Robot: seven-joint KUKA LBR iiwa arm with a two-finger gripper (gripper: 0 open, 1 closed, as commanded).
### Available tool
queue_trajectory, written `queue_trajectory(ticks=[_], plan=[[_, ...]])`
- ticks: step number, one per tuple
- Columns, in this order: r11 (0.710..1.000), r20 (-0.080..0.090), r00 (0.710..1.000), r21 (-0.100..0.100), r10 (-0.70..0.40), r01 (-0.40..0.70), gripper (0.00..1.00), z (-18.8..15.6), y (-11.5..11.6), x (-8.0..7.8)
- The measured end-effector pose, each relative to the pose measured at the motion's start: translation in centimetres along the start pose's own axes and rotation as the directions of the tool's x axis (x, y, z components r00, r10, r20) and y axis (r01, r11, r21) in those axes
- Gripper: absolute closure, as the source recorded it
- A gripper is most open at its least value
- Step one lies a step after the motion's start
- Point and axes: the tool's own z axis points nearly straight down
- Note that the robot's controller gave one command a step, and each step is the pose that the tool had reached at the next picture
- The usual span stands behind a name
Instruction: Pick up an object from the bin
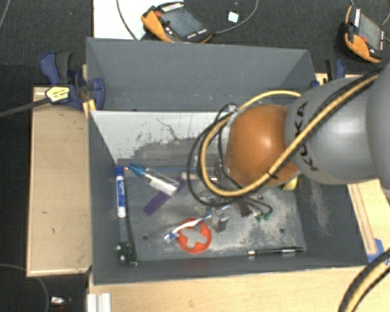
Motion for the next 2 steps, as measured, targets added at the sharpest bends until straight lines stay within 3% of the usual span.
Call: queue_trajectory(ticks=[1, 2], plan=[[1.0, 0.031, 0.999, 0.007, -0.028, 0.028, 1.0, -7.6, 1.9, 0.1], [1.0, 0.005, 1.0, 0.001, 0.006, -0.006, 1.0, 3.1, 3.3, 0.3]])
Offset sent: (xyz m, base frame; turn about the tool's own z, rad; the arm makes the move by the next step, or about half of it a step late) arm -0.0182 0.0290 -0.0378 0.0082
